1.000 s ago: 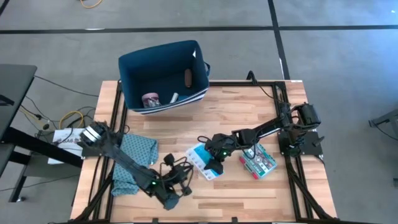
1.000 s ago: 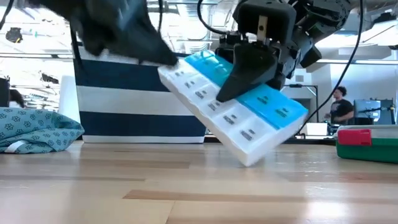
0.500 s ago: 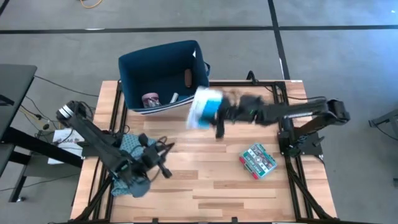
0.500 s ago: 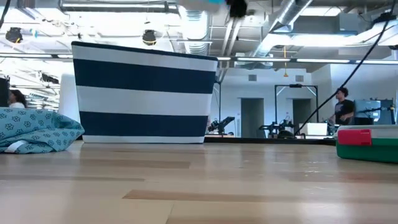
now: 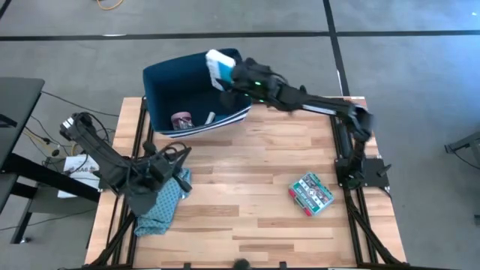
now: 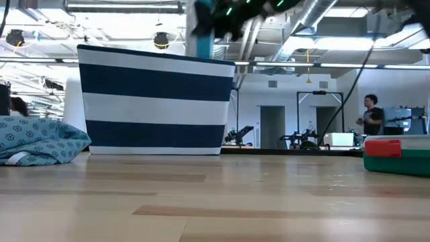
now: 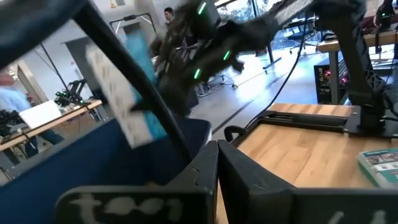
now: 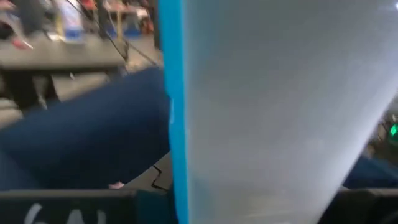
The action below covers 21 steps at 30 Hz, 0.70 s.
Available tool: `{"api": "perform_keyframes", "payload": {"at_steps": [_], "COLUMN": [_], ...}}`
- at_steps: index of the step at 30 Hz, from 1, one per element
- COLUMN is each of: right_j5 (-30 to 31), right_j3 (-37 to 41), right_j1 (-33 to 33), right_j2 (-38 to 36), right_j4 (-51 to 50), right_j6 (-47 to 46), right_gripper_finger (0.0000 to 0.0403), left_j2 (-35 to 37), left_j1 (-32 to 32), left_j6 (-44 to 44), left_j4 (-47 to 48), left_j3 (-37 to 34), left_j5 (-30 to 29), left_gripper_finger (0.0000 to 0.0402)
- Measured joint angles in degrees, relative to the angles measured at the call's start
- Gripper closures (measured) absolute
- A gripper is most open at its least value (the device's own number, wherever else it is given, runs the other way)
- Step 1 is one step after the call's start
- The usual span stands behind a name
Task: Pick & place medical supplies in basket/bin
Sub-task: Put the blue and white medicine organizer into the blue bin
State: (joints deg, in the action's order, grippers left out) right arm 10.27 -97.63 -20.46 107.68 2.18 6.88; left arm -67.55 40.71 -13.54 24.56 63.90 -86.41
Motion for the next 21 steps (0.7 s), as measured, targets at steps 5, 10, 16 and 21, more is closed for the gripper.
{"api": "perform_keyframes", "payload": {"at_steps": [5, 10, 16, 21], "right_j5": [-2.75, -3.39, -10.76, -13.90], "right_j3": [-10.81, -22.64, -34.28, -36.77], "right_j1": [-1.80, -1.60, -1.73, -2.32], "right_j2": [12.80, 22.98, 31.56, 34.15], "right_j4": [-7.02, -15.10, -28.00, -30.89], "right_j6": [-1.24, 1.88, 4.18, 4.88], "right_gripper_finger": [0.0259, 0.0259, 0.0233, 0.0206], "left_j2": [2.28, 2.51, 2.30, 2.32], "left_j1": [0.00, 0.00, 0.00, 0.02], "left_j6": [3.73, 3.82, 0.74, 0.39], "left_j4": [0.20, 1.54, 3.39, 2.72], "left_j3": [0.00, 0.00, -0.04, -0.04], "left_j5": [-0.04, 0.00, 0.20, 0.19], "left_gripper_finger": [0.0401, 0.0401, 0.0401, 0.0401]}}
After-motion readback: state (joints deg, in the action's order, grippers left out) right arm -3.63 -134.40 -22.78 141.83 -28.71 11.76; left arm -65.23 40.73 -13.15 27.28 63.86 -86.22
